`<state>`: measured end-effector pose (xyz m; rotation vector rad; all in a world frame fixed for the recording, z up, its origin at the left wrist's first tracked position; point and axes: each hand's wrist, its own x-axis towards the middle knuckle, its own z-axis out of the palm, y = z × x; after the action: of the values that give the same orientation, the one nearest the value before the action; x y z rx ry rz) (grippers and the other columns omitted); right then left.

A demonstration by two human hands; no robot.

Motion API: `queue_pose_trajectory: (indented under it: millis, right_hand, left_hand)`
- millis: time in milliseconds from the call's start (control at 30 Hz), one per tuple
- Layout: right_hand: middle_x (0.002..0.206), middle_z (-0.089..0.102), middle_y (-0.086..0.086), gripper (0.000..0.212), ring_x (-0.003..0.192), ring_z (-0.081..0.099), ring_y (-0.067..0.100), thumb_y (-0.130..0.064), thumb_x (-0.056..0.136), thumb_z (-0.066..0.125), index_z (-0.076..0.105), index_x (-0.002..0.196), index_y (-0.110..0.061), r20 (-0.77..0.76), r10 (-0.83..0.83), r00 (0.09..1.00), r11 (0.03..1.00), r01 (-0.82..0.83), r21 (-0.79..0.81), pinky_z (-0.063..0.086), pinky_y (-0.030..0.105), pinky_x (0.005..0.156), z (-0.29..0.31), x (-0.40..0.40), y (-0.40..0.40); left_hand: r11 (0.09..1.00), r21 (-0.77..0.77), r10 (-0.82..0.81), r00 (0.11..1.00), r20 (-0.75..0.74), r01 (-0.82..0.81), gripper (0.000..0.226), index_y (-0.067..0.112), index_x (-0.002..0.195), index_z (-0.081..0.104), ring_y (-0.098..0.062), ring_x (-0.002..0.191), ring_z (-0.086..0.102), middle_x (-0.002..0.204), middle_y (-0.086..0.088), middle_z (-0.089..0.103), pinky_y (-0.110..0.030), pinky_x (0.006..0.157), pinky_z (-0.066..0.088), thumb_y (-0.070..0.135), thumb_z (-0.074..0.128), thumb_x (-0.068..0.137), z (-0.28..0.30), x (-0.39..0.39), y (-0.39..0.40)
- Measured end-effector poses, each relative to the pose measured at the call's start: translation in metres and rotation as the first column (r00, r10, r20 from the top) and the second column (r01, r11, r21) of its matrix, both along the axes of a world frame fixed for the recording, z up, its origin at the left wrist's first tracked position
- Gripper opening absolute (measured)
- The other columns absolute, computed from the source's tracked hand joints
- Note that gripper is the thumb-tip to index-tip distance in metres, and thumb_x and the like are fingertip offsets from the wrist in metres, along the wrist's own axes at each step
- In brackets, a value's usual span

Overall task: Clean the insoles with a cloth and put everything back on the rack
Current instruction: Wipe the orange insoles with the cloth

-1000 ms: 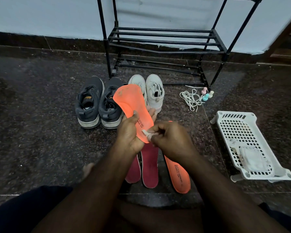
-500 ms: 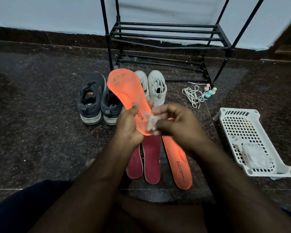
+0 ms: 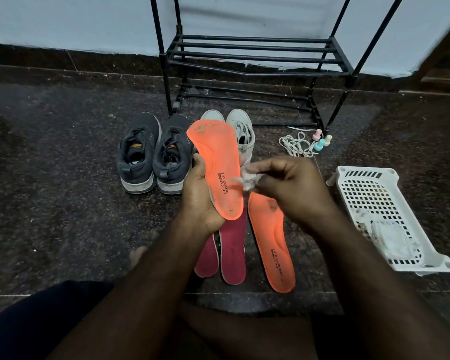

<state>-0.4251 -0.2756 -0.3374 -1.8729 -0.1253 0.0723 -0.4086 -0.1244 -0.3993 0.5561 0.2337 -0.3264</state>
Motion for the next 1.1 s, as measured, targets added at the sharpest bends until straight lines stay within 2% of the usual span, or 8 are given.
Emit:
queue_pose_trajectory:
  millis: [167, 300, 367, 467, 633, 800, 900, 1100]
  right_hand:
    - [0.092, 0.072, -0.004, 0.014, 0.083, 0.063, 0.005, -0.017, 0.083, 0.071, 0.077, 0.096, -0.019, 0.136, 0.121, 0.983, 0.868, -0.038, -0.495, 0.044, 0.02, 0.075, -0.015, -0.012, 0.023]
    - [0.084, 0.073, -0.007, 0.011, 0.077, 0.063, 0.004, -0.015, 0.085, 0.068, 0.077, 0.088, -0.019, 0.017, 0.178, 0.984, 0.841, -0.143, -0.522, 0.045, 0.019, 0.071, -0.018, -0.019, 0.034]
    - [0.077, 0.073, -0.007, 0.012, 0.071, 0.066, 0.005, -0.009, 0.081, 0.069, 0.077, 0.084, -0.017, -0.043, 0.169, 0.985, 0.905, -0.172, -0.389, 0.054, 0.028, 0.074, -0.017, -0.017, 0.032]
    - [0.082, 0.074, -0.007, 0.014, 0.076, 0.068, 0.007, -0.009, 0.08, 0.07, 0.076, 0.087, -0.019, 0.036, 0.088, 0.995, 0.957, -0.075, -0.279, 0.055, 0.032, 0.076, -0.016, -0.016, 0.033]
    - [0.088, 0.073, -0.006, 0.017, 0.084, 0.063, 0.008, -0.014, 0.081, 0.065, 0.077, 0.091, -0.022, 0.079, 0.291, 0.953, 0.829, -0.21, -0.518, 0.048, 0.029, 0.077, -0.018, -0.023, 0.038]
    - [0.085, 0.073, -0.007, 0.017, 0.082, 0.06, 0.004, -0.009, 0.077, 0.066, 0.077, 0.085, -0.018, 0.084, 0.282, 0.956, 0.801, -0.186, -0.569, 0.037, 0.008, 0.064, -0.014, -0.019, 0.024]
    - [0.089, 0.07, -0.005, 0.019, 0.086, 0.059, 0.006, -0.007, 0.079, 0.066, 0.077, 0.09, -0.017, 0.177, 0.235, 0.956, 0.867, -0.124, -0.482, 0.043, 0.017, 0.078, -0.018, -0.02, 0.034]
    - [0.087, 0.073, -0.006, 0.018, 0.084, 0.063, 0.006, -0.007, 0.077, 0.065, 0.078, 0.085, -0.017, 0.061, 0.362, 0.93, 0.776, -0.264, -0.573, 0.048, 0.029, 0.088, -0.017, -0.021, 0.026]
  left_hand:
    - [0.997, 0.049, -0.048, 0.998, -0.047, 0.051, 0.084, 0.001, 0.11, 0.073, -0.028, 0.098, 0.064, 0.113, -0.014, 0.069, -0.038, 0.088, 0.044, 0.071, 0.029, 0.096, -0.001, -0.004, -0.001]
    - [0.994, 0.111, 0.015, 0.995, -0.101, -0.004, 0.077, 0.009, 0.107, 0.074, -0.026, 0.109, 0.061, 0.127, -0.012, 0.068, -0.039, 0.092, 0.049, 0.069, 0.026, 0.098, -0.005, -0.003, -0.003]
    - [0.992, 0.122, 0.022, 0.992, -0.124, -0.007, 0.081, 0.007, 0.104, 0.077, -0.026, 0.101, 0.064, 0.118, -0.014, 0.069, -0.04, 0.094, 0.048, 0.071, 0.027, 0.096, -0.005, -0.002, -0.004]
    - [0.998, 0.038, -0.036, 0.992, -0.122, 0.041, 0.084, 0.0, 0.124, 0.063, -0.03, 0.102, 0.065, 0.121, -0.018, 0.062, -0.046, 0.11, 0.039, 0.072, 0.032, 0.094, -0.005, -0.004, -0.003]
    - [0.984, 0.175, 0.031, 0.991, -0.131, -0.008, 0.082, 0.001, 0.126, 0.064, -0.024, 0.099, 0.067, 0.126, -0.015, 0.068, -0.038, 0.088, 0.051, 0.068, 0.026, 0.098, -0.006, -0.003, -0.005]
    - [0.997, 0.081, 0.027, 0.991, -0.129, -0.017, 0.084, 0.003, 0.127, 0.066, -0.023, 0.083, 0.063, 0.124, -0.016, 0.065, -0.035, 0.077, 0.051, 0.071, 0.025, 0.097, -0.002, -0.002, 0.002]
    - [0.994, 0.11, 0.025, 0.993, -0.117, -0.012, 0.085, 0.001, 0.11, 0.074, -0.027, 0.091, 0.068, 0.11, -0.016, 0.068, -0.037, 0.083, 0.054, 0.069, 0.025, 0.098, -0.002, -0.004, -0.001]
    - [0.996, 0.093, 0.002, 0.991, -0.136, 0.01, 0.088, 0.006, 0.089, 0.081, -0.02, 0.072, 0.063, 0.101, -0.012, 0.068, -0.033, 0.074, 0.049, 0.07, 0.023, 0.098, -0.003, -0.003, 0.0]
